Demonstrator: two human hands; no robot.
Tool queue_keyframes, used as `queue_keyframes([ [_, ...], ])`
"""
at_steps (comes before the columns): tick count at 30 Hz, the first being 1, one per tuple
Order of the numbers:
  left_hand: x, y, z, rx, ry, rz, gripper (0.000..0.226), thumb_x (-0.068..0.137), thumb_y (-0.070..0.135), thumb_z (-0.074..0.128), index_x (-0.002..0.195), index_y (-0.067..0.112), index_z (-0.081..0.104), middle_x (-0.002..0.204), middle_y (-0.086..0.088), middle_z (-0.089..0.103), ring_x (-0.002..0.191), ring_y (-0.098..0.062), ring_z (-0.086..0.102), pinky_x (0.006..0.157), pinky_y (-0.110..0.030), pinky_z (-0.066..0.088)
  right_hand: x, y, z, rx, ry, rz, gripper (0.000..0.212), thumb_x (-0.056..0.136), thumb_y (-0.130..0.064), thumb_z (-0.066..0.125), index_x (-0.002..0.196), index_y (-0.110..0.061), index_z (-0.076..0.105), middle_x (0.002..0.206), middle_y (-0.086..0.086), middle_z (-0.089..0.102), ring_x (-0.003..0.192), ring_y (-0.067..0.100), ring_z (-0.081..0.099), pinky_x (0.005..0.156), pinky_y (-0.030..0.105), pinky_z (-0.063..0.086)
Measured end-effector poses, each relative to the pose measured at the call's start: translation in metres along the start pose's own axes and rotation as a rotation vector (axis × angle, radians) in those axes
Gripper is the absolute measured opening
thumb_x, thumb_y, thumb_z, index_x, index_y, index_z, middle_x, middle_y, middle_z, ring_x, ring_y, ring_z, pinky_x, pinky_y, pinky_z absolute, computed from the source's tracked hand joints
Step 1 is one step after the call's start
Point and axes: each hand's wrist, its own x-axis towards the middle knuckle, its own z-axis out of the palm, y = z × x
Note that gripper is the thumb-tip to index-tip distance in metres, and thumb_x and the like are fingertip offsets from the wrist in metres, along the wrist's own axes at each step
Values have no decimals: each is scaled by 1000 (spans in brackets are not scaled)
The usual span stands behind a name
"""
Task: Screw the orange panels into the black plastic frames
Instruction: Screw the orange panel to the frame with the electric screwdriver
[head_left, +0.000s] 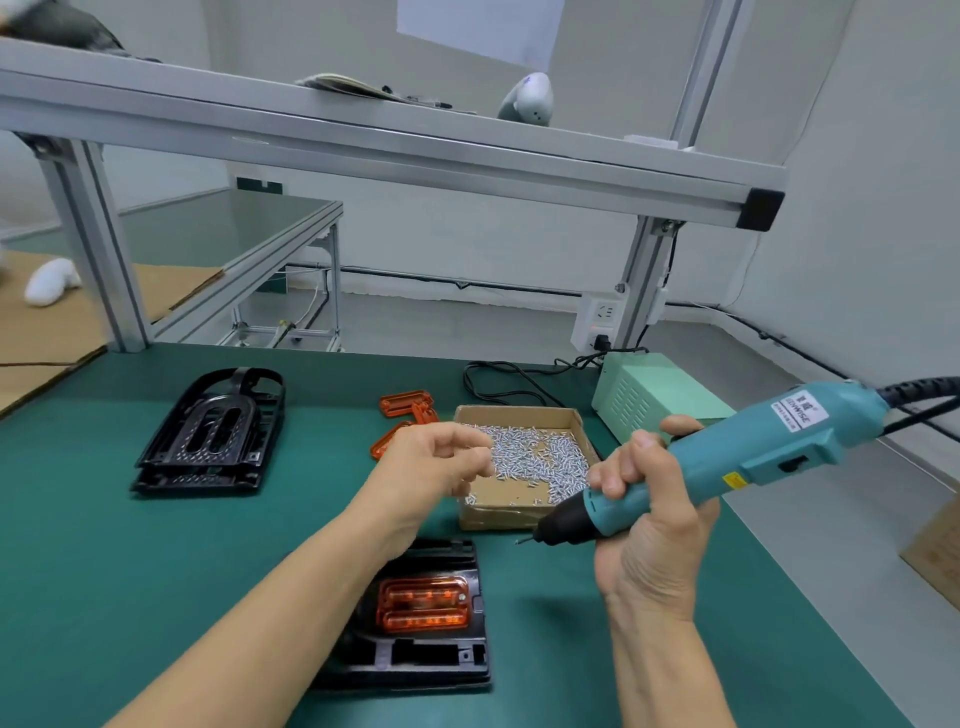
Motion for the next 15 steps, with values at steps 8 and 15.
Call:
queue_keyframes([
  [8, -61, -2, -34, -621, 76, -152, 11, 69, 9, 66, 77, 4, 73, 77, -11, 70, 59, -10, 61, 52, -18, 52, -1, -1, 19, 41, -46, 21, 20, 79, -4, 52, 89, -22, 50, 53, -6, 36, 43, 9, 37, 50, 20, 39],
  [15, -70, -1, -35, -655, 54, -121, 8, 73, 19, 66, 74, 12, 62, 70, -3, 57, 58, -8, 49, 48, -18, 43, -6, -10, 50, 175, -108, 13, 18, 81, -8, 47, 89, -24, 48, 54, -9, 35, 43, 6, 36, 50, 19, 39],
])
